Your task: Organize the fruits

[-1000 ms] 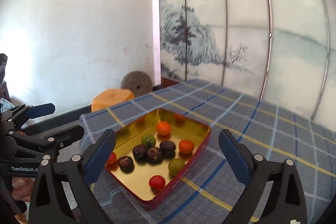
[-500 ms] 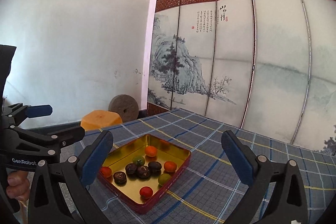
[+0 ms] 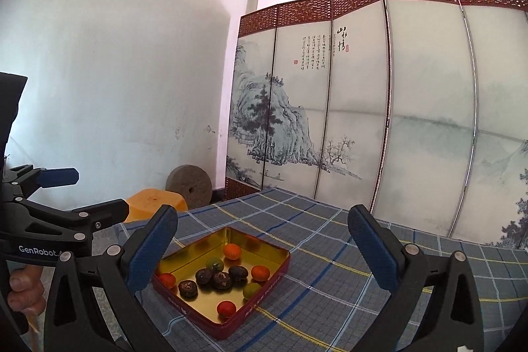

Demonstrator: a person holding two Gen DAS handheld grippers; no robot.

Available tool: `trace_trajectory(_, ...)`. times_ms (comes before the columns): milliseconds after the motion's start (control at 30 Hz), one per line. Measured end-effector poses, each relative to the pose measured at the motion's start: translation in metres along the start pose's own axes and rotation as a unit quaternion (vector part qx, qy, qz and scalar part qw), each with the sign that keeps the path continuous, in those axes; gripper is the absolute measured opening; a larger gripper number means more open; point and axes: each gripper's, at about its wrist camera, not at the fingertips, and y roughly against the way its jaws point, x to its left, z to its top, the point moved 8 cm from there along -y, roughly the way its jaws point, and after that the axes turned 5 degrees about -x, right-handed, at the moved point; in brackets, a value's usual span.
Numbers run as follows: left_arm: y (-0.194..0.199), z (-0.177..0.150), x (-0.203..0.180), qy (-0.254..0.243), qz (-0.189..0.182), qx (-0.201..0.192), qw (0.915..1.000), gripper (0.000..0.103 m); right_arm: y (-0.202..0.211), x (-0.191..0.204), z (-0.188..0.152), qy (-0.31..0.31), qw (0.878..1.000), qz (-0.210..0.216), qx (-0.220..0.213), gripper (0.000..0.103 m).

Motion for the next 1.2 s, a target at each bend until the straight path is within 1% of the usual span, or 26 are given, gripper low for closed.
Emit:
trace_trajectory(433,0.005,0.001,0.003,0.0,0.003,-0.001,1.0,0.103,0.007,0.003,0.006,0.003,1.0,0.0,-0.007,0.103)
trace_trajectory(867,0.002,-0.004,0.002,-0.005,0.003,0.009,0.9999,0.103,0.005,-0.004,0.0,-0.002,1.0,0.0,0.003,0.103)
trace_trajectory(967,-0.003,-0.007,0.0,-0.008,0.003,0.017,0.9998,0.103,0.0,-0.01,-0.007,-0.01,1.0,0.0,0.012,0.103)
trace_trajectory(1067,-0.013,-0.01,-0.006,-0.017,-0.003,0.029,0.9994,0.103,-0.008,-0.023,-0.021,-0.023,0.999,-0.003,0.032,0.103)
trace_trajectory(1133,-0.02,-0.011,-0.012,-0.024,-0.003,0.038,0.999,0.103,-0.016,-0.038,-0.035,-0.031,0.998,-0.01,0.055,0.103)
trace_trajectory(1200,-0.028,-0.013,-0.015,-0.035,0.005,0.046,0.9983,0.103,-0.029,-0.063,-0.057,-0.031,0.995,-0.023,0.088,0.103)
